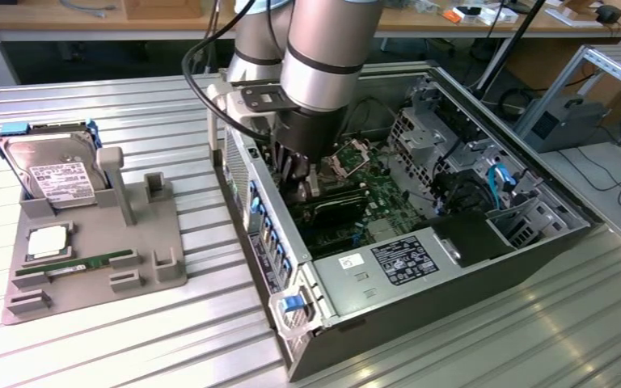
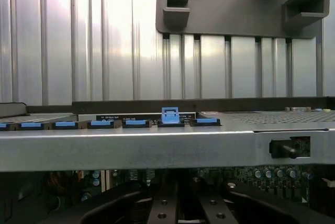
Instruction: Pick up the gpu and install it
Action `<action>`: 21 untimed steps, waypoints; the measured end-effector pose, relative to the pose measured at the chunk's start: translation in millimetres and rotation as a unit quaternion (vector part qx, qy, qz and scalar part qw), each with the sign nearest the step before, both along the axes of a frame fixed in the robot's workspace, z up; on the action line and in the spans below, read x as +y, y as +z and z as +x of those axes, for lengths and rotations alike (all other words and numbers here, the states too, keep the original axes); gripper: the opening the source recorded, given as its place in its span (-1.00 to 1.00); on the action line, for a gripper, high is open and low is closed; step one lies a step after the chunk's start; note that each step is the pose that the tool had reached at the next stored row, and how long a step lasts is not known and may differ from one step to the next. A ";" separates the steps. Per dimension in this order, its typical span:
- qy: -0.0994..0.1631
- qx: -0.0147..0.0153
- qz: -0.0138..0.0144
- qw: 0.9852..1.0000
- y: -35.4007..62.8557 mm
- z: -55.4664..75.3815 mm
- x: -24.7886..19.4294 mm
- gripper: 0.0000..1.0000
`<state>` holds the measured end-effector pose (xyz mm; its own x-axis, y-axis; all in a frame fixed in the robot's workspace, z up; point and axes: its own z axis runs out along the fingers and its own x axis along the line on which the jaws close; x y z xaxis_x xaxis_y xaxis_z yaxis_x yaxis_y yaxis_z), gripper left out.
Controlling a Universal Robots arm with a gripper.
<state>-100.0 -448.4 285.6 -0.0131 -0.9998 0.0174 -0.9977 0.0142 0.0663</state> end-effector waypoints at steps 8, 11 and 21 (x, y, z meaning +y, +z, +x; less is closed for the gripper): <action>0.000 0.002 0.000 1.000 -1.1 6.9 -1.1 -0.79; 0.000 0.005 -0.001 1.000 -2.0 17.0 -1.1 -0.79; 0.000 0.008 -0.002 1.000 -8.3 29.6 -1.1 -0.79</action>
